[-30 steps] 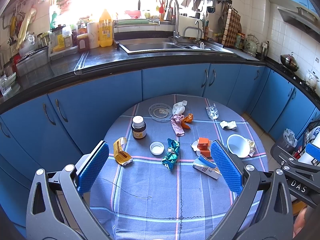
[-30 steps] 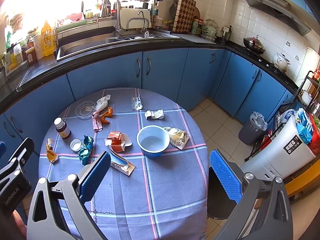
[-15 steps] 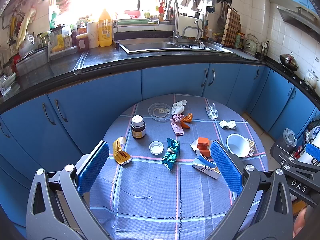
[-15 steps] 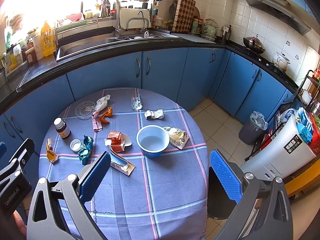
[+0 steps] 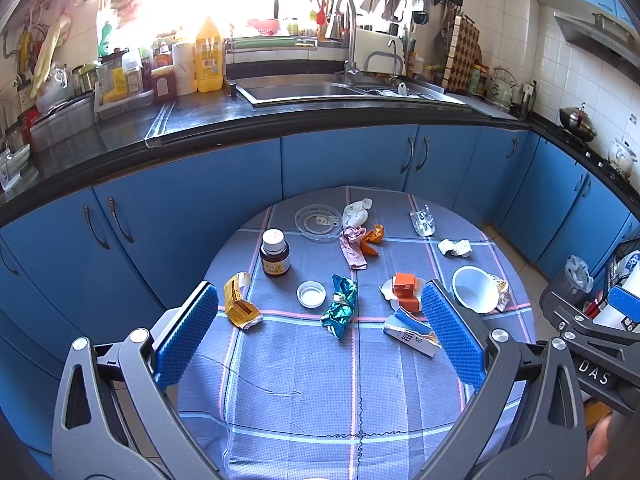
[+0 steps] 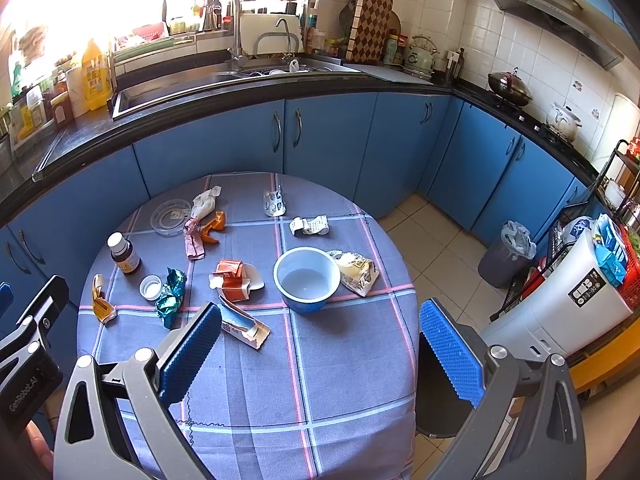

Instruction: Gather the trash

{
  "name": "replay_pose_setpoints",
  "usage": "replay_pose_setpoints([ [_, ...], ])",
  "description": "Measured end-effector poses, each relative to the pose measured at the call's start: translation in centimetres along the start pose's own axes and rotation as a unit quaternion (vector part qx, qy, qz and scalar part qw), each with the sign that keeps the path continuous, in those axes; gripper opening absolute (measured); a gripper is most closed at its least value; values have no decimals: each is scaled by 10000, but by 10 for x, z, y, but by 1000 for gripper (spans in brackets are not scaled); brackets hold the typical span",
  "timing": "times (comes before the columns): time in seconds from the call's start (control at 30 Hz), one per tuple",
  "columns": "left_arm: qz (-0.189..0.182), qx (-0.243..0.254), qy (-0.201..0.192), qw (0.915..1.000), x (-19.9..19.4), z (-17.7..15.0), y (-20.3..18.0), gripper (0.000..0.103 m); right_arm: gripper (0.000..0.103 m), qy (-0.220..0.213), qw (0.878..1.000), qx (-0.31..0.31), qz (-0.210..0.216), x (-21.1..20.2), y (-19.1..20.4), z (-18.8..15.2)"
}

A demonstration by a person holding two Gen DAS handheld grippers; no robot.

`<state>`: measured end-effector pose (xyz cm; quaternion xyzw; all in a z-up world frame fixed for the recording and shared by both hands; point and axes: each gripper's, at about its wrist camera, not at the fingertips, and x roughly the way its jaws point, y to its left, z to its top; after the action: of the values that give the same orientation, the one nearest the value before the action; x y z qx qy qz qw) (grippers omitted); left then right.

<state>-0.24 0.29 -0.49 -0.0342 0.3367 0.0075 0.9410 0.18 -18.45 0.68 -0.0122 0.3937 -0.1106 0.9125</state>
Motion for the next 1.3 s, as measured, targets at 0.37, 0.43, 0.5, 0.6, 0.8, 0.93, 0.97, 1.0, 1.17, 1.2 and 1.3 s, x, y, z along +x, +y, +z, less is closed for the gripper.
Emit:
replay_pose_setpoints([
  [0.37, -34, -90, 314, 9995, 60, -25, 19, 100, 97, 150, 9823, 524, 1791, 64, -13, -25],
  [0.43, -138, -101, 576, 9982, 82, -33, 27, 100, 97, 476, 9819, 664, 1710, 88, -15, -30],
  [0.5, -191, -124, 697, 9973, 96, -40, 34, 100, 97, 768, 9820, 722, 1569, 114, -14, -35],
  [0.6, -61, -149, 776, 9969, 116, -50, 43, 99, 97, 928, 9850, 565, 1340, 138, -6, -46],
  [0.8, 6, -410, 969, 9944, 148, -61, 77, 99, 97, 809, 9899, -527, 1039, 162, 34, -67],
  [0.93, -36, -299, 1259, 9916, 172, -65, 89, 98, 97, 703, 9852, -1177, 1026, 175, 65, -72],
  [0.97, -3, -253, 1282, 9914, 174, -66, 89, 98, 97, 714, 9841, -1273, 1011, 179, 70, -72],
  [1.0, 36, -216, 1308, 9912, 178, -67, 90, 98, 97, 734, 9833, -1317, 1018, 183, 73, -72],
  [1.17, 229, -248, 1405, 9895, 197, -67, 102, 90, 97, 831, 9816, -1336, 1080, 200, 81, -67],
  [1.2, 221, -269, 1418, 9893, 199, -66, 104, 90, 97, 831, 9815, -1339, 1085, 201, 84, -64],
  [1.3, 228, -330, 1434, 9888, 207, -60, 110, 85, 97, 806, 9817, -1355, 1070, 205, 89, -59],
])
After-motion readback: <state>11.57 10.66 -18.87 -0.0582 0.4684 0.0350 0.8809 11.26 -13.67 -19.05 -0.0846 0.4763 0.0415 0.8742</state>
